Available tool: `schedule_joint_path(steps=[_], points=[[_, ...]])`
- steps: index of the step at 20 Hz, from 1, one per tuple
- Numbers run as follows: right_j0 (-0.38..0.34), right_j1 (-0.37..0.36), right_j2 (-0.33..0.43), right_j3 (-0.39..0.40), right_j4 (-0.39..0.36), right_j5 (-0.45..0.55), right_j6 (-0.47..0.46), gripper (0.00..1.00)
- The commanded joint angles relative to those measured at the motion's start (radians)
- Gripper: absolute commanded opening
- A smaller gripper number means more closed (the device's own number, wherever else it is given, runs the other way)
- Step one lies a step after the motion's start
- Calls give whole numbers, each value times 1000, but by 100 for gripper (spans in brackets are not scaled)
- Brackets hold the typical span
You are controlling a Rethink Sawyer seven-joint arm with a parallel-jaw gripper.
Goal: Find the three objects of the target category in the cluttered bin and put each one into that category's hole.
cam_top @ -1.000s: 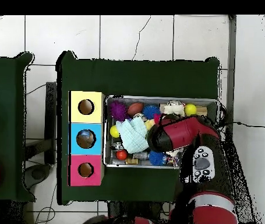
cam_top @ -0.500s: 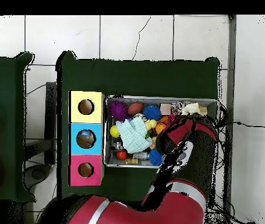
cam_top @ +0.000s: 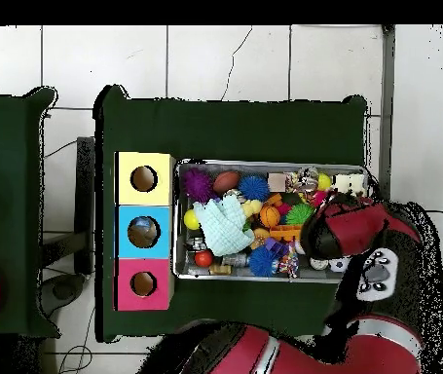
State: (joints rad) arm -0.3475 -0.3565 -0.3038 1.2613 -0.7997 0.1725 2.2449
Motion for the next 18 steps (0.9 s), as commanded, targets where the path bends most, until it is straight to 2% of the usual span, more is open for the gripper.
schedule_joint_path(steps=[1, 2, 3, 7, 10, 11, 18], points=[[-130, -8, 243, 18, 53, 142, -179, 0], [-152, -15, 274, 29, 53, 147, -196, 0], [-170, -21, 303, 36, 56, 182, -207, 100], [-203, -30, 353, 46, 82, 237, -239, 100], [-203, -37, 361, 55, 77, 255, -226, 100], [-187, -40, 344, 53, 74, 260, -199, 100], [-178, -122, 366, 132, 107, 318, -174, 100]])
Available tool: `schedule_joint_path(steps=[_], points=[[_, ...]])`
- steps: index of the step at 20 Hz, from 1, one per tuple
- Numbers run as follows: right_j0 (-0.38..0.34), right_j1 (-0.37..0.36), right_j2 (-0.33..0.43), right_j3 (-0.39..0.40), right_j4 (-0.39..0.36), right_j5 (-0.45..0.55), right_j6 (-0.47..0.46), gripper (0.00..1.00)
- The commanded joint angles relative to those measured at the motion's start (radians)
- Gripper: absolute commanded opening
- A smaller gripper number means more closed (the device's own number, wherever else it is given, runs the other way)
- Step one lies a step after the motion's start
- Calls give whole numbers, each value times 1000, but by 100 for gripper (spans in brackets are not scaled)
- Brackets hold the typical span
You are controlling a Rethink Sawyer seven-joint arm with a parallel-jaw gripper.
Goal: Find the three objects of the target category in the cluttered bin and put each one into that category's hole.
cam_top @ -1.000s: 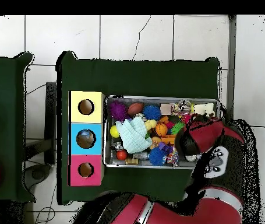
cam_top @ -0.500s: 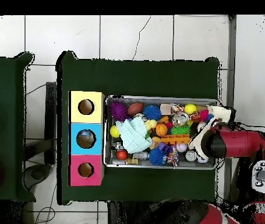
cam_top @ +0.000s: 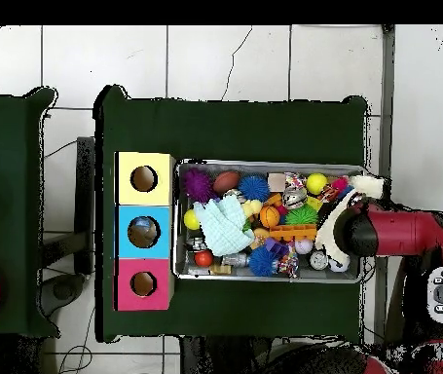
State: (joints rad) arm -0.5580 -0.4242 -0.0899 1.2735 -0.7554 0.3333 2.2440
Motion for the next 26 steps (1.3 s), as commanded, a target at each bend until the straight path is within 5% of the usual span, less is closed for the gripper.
schedule_joint_path(steps=[1, 15, 26], points=[[35, -72, 156, 135, 71, 173, -174, 100], [166, -218, 81, 167, 56, 259, -137, 100], [12, -177, 293, 341, 412, 398, -73, 100]])
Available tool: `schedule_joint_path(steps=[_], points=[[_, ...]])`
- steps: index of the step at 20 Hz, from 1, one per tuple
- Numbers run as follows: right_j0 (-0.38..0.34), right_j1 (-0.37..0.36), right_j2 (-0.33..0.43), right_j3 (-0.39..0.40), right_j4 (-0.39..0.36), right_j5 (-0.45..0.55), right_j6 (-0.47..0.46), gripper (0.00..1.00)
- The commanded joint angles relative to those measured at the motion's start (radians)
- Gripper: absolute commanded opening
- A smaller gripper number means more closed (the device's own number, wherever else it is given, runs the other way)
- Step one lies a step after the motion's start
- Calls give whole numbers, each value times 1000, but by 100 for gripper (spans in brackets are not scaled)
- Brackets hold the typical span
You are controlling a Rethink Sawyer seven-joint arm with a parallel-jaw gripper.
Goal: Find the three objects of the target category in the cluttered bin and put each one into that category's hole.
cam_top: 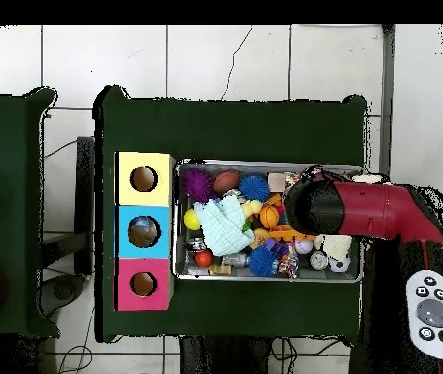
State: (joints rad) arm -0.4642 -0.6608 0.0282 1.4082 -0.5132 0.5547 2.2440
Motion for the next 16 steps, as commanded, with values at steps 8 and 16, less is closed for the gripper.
schedule_joint_path(steps=[8, 16], points=[[-150, 87, 243, 277, 285, 190, -83, 100], [-207, 70, 342, 360, 373, 198, -84, 100]])
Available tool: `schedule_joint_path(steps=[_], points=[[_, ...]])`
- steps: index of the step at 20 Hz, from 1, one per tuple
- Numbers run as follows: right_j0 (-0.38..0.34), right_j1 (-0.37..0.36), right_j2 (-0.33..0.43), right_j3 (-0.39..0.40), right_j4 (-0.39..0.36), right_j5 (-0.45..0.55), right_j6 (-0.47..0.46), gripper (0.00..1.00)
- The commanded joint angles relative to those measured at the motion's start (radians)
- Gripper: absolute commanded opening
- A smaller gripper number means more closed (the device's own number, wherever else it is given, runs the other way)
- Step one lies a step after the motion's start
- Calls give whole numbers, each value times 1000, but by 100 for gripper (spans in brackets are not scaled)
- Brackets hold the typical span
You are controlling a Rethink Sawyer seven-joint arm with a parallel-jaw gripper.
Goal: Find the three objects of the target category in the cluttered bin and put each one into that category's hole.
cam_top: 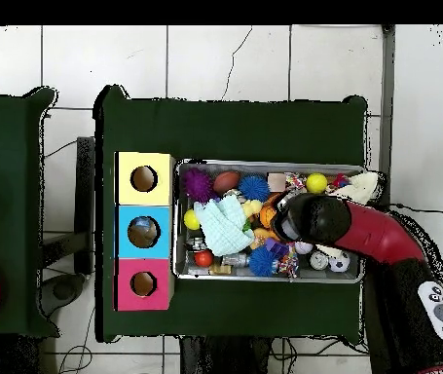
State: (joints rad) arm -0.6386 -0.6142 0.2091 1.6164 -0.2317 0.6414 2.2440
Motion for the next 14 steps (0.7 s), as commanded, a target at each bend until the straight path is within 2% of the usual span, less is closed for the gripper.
schedule_joint_path(steps=[1, 8, 14], points=[[-39, 17, 176, 164, 103, 112, -82, 100], [-48, -61, 241, 207, 94, 65, -113, 100], [-65, -47, 307, 224, 115, 31, -87, 100]])
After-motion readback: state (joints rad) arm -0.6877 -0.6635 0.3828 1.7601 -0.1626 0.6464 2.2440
